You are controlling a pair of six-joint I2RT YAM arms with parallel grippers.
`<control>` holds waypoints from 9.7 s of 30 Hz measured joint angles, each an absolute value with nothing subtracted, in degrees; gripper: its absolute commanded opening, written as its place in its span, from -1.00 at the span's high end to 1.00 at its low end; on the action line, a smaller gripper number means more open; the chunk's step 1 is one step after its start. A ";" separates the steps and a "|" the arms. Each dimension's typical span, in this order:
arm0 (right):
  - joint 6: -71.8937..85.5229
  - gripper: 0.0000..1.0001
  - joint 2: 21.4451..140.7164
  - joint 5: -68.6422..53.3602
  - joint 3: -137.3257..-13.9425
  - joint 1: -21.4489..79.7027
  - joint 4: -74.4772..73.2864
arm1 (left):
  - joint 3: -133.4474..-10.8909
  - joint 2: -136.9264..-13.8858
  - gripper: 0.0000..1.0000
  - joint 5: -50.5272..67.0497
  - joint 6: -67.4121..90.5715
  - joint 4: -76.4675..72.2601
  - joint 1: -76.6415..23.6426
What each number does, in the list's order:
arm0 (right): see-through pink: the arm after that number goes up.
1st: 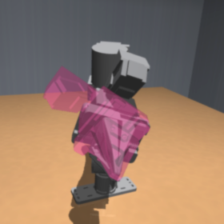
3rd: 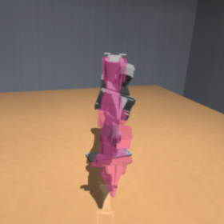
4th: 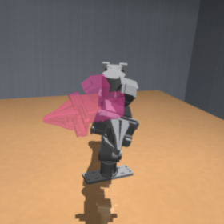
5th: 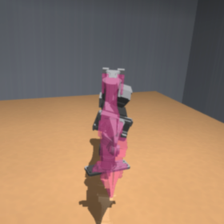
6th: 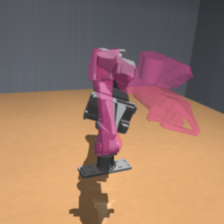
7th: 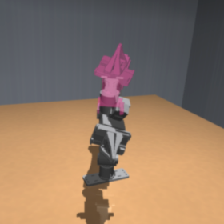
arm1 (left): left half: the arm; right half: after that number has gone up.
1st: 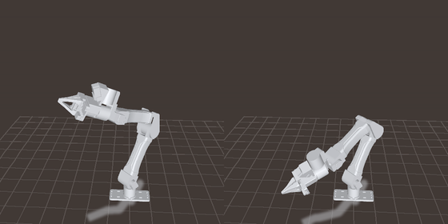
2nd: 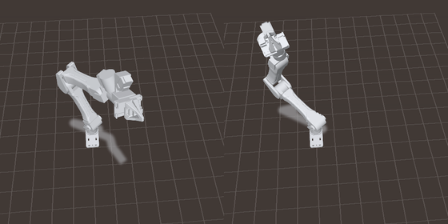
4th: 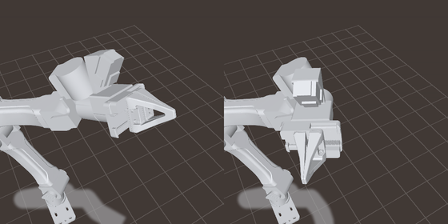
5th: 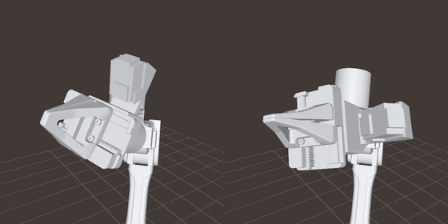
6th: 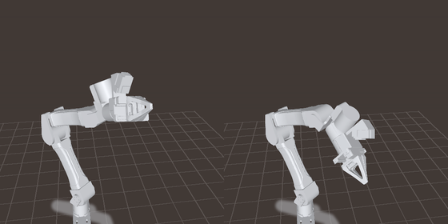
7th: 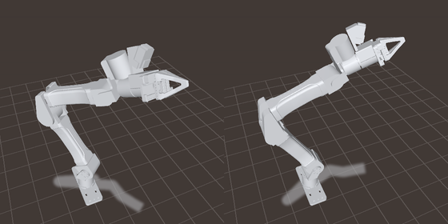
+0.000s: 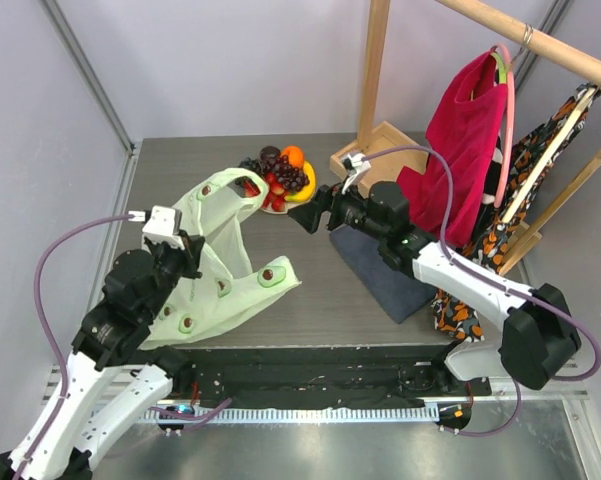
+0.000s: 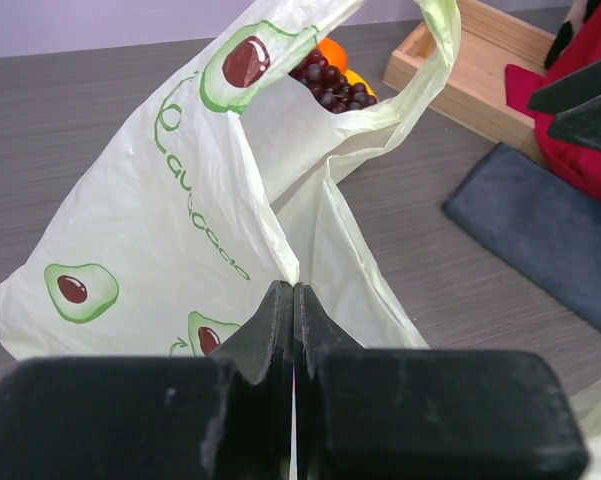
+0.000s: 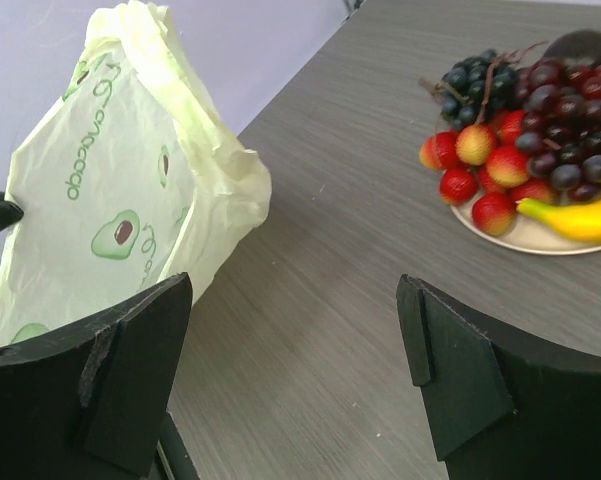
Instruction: Place the fruits into the plastic bag
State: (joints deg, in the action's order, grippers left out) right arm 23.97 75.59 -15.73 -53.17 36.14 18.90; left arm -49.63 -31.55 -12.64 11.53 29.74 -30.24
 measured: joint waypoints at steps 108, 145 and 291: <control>9.37 -0.01 136.33 -1.74 -122.50 37.45 -8.62 | -41.32 -22.68 0.66 -42.33 -0.51 16.47 -27.73; 15.40 -0.15 100.95 -4.73 -85.89 37.89 2.96 | -48.18 -75.70 -0.50 -48.01 43.22 45.74 -34.81; 0.89 0.98 144.24 15.88 -132.22 43.99 6.20 | -50.63 -50.63 1.00 -21.19 13.04 38.39 -16.69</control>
